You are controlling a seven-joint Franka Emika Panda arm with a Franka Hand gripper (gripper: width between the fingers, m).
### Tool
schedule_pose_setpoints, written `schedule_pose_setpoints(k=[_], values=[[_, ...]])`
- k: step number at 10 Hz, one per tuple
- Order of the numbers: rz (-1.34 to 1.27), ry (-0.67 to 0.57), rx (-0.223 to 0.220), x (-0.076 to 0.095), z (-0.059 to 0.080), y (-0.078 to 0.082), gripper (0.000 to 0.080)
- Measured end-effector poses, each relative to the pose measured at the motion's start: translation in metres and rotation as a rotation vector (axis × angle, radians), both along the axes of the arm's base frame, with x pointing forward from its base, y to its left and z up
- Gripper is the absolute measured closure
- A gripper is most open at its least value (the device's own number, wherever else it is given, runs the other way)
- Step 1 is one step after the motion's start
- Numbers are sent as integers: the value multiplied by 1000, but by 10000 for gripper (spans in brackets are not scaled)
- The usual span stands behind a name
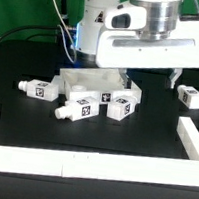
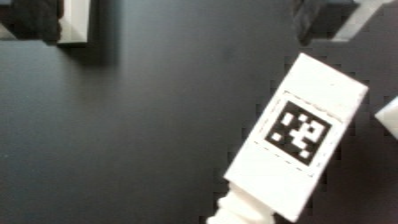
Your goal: Assemble one leg
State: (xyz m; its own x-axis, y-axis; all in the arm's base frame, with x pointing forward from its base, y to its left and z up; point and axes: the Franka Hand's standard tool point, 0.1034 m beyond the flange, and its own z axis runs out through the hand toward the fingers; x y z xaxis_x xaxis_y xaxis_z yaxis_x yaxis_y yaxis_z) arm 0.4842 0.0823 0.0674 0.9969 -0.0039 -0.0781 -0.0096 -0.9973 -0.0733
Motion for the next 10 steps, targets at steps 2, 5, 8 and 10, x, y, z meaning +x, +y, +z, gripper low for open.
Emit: schedule_pose_setpoints(k=[2, 5, 8, 10], values=[[5, 1, 0, -1, 0, 2, 151], [-80, 14, -21, 1, -6, -30, 151], [-162, 25, -25, -1, -28, -49, 151], [-162, -9, -30, -3, -39, -50, 151]])
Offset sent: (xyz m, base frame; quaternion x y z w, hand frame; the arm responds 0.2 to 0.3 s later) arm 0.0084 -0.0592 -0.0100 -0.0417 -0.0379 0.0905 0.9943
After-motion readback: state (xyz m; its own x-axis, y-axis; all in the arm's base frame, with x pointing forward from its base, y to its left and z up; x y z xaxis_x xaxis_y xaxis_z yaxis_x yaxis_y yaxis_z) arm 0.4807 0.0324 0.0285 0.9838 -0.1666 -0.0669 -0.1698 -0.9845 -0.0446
